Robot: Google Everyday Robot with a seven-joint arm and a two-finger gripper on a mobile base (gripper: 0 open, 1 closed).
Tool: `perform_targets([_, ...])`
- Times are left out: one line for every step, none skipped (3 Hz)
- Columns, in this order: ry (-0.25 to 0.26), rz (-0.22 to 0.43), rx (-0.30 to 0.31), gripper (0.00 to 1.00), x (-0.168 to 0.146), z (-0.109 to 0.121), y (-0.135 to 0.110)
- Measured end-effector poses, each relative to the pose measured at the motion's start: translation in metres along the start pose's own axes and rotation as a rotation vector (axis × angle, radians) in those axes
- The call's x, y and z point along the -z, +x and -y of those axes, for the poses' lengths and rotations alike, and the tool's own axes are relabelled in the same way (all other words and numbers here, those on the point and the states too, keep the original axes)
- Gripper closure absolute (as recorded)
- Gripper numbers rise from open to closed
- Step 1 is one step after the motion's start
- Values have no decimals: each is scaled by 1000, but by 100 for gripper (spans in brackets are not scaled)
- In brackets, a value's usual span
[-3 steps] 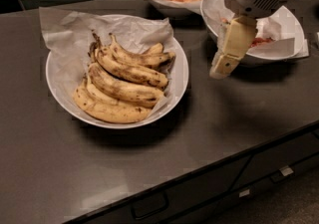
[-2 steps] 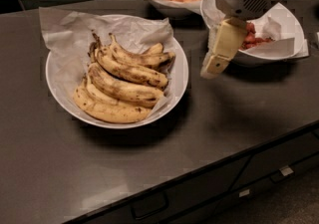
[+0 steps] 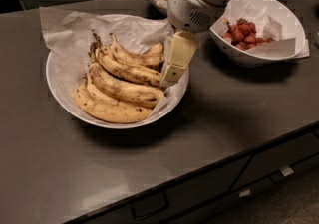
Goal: Pick banana from white bowl
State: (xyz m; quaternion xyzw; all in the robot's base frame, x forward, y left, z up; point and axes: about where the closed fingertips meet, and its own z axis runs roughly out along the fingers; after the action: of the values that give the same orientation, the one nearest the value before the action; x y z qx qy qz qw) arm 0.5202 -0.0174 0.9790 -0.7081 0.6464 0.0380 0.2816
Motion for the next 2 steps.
perform_targets([-66,16,10,0,-28,-10,-22])
perform_targets([-66,16,10,0,-27,-10,-22])
